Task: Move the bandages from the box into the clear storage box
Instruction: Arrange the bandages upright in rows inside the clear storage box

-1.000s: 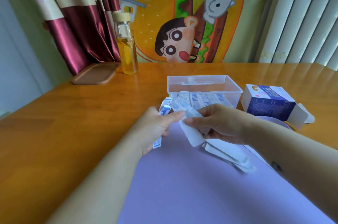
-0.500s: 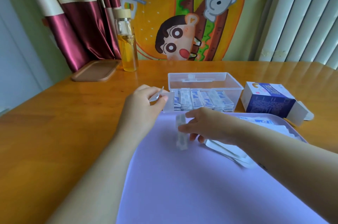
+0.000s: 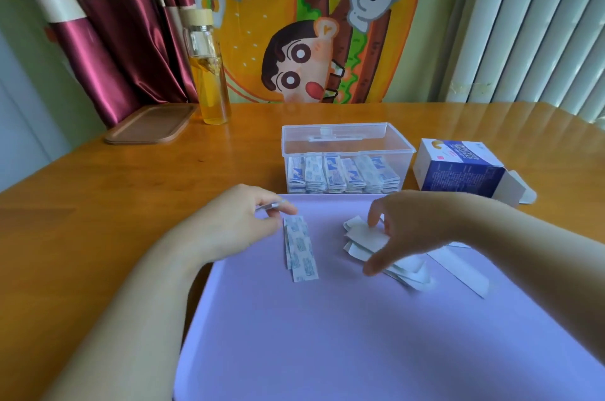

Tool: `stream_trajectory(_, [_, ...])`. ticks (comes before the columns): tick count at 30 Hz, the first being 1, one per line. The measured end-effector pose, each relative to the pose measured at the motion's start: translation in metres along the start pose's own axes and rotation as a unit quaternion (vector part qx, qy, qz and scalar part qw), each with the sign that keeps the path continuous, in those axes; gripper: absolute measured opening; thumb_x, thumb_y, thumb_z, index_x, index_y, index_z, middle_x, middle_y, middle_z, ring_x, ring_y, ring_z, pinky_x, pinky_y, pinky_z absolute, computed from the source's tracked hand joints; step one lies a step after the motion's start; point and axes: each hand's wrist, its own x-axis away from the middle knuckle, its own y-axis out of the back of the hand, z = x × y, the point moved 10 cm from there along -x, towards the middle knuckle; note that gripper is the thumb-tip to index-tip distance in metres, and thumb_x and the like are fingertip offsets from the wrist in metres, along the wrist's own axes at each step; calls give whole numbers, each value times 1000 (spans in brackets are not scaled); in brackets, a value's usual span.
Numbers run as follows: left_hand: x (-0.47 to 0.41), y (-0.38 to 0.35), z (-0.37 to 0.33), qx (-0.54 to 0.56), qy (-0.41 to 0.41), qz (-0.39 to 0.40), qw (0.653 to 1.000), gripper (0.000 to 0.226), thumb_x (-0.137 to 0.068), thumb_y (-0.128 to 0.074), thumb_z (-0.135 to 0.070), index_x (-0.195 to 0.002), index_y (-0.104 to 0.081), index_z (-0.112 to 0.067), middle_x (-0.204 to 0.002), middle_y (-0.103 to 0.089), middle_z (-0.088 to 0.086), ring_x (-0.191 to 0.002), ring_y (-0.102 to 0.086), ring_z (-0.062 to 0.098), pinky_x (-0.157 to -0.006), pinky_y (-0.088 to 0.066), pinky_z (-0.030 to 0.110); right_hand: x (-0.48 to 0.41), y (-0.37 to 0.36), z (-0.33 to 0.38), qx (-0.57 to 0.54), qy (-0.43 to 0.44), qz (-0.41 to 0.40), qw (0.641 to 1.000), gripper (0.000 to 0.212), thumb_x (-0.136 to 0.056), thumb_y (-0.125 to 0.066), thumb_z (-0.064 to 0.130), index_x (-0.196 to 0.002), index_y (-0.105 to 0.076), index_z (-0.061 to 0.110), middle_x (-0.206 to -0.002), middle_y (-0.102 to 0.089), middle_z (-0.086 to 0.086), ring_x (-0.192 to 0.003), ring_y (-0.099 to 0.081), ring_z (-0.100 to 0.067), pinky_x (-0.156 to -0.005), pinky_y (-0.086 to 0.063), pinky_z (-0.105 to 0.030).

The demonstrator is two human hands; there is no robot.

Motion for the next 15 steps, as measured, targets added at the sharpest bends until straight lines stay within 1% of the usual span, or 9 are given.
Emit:
stream_trajectory(1, [-1, 3, 1, 4, 0, -16, 1000, 27, -92, -54, -17, -93, -64, -42, -97, -60, -22, -74, -61, 0, -61, -47, 19, 0, -4, 0, 12, -3, 10, 1000, 79, -63, -70, 67, -123, -51, 20, -106, -59, 7, -92, -55, -15, -79, -44, -27])
stream_trajectory(2, [-1, 3, 2, 4, 2, -26, 1000, 27, -93, -53, -18, -93, -63, -44, -101, -59, -21, -81, -65, 13, -66, -50, 27, -2, -6, 1, 13, -2, 15, 1000, 78, -64, -71, 64, -123, -52, 16, -108, -62, 2, -93, -57, -18, -78, -45, -28])
stream_trajectory(3, [-1, 1, 2, 5, 5, -30, 1000, 27, -93, -52, -19, -93, -62, -44, -103, -59, -19, -83, -65, 24, -67, -51, 32, -3, -6, 0, 6, 3, 20, 1000, 75, -66, -71, 61, -121, -55, 13, -107, -65, -2, -92, -59, -19, -76, -45, -28])
stream_trajectory(5, [-1, 0, 2, 1, 7, -33, 999, 25, -93, -52, -20, -95, -62, -43, -106, -59, -17, -86, -64, 29, -70, -52, 35, -7, -6, 0, -10, 8, 33, 999, 67, -70, -71, 54, -117, -59, 7, -103, -69, -7, -78, -59, -17, -62, -43, -23])
stream_trajectory(7, [-1, -1, 2, -1, 10, -36, 999, 23, -94, -52, -21, -99, -63, -41, -108, -58, -17, -94, -65, 24, -75, -53, 33, -9, -5, -2, -23, 9, 41, 999, 61, -73, -71, 50, -113, -62, 6, -100, -71, -9, -67, -54, -14, -48, -37, -17])
stream_trajectory(8, [-1, 0, 1, 2, 9, -40, 999, 23, -94, -52, -21, -99, -63, -40, -107, -58, -18, -89, -65, 17, -71, -52, 26, -10, -4, -4, -33, 9, 38, 999, 57, -73, -71, 48, -111, -63, 5, -99, -71, -10, -64, -53, -13, -46, -37, -15])
stream_trajectory(10, [0, 0, 0, 5, 10, -42, 999, 23, -94, -51, -20, -100, -62, -39, -103, -59, -17, -77, -62, 10, -59, -46, 17, -11, -2, -5, -51, 10, 23, 998, 53, -74, -72, 44, -107, -64, 3, -95, -72, -11, -61, -52, -12, -50, -38, -17])
stream_trajectory(13, [0, 0, -1, 0, 11, -42, 999, 23, -95, -51, -19, -100, -62, -39, -102, -57, -21, -84, -60, 0, -62, -47, 20, -9, 0, -2, -35, 14, 8, 999, 52, -76, -70, 40, -107, -64, -2, -93, -72, -13, -64, -48, -12, -44, -35, -16])
stream_trajectory(15, [0, -1, -3, 2, 8, -44, 999, 24, -95, -50, -19, -100, -63, -38, -100, -56, -23, -85, -56, -9, -61, -45, 14, -9, 2, 4, 8, 22, -4, 1000, 51, -78, -68, 41, -107, -65, 0, -96, -72, -10, -70, -52, -15, -54, -39, -22])
